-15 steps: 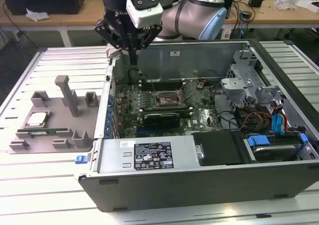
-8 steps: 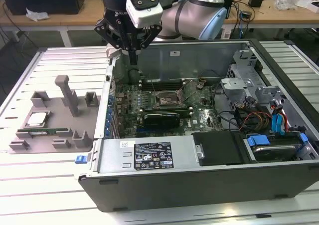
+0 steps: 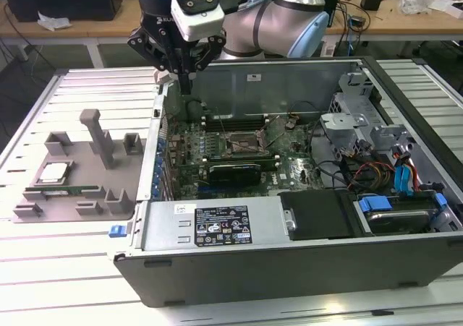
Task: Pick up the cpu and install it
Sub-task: 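Reach for the cpu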
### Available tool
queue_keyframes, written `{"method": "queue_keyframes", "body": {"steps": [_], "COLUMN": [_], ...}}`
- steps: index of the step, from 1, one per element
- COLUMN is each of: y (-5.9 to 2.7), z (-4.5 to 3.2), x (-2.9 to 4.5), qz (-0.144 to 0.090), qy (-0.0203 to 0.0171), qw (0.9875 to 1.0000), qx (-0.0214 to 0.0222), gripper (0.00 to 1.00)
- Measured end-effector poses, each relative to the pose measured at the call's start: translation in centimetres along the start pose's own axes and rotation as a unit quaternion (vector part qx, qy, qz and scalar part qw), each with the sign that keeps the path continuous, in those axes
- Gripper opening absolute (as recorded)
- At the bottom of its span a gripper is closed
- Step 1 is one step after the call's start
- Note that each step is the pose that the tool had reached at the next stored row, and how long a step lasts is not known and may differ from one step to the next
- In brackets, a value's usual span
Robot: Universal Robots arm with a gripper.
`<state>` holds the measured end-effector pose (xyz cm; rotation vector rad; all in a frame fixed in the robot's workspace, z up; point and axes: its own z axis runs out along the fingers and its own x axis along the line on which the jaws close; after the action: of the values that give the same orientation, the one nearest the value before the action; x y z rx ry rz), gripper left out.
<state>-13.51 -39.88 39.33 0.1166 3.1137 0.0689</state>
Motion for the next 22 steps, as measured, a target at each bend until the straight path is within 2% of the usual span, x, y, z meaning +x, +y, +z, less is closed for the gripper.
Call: {"method": "queue_keyframes", "body": {"steps": [15,20,22], "y": [-0.16,-0.23,-0.29], "z": [-0.06,-0.08,-0.10], "x": [2.11,3.11,3.84], "qz": [0.000,0.000,0.000], "qy": [0.0000,0.0000,0.0000], "qw": [1.0000,1.0000,1.0000], "qx": [0.0000,-0.0001,-0.0001], "gripper": [0.11,0.11,0.11]}}
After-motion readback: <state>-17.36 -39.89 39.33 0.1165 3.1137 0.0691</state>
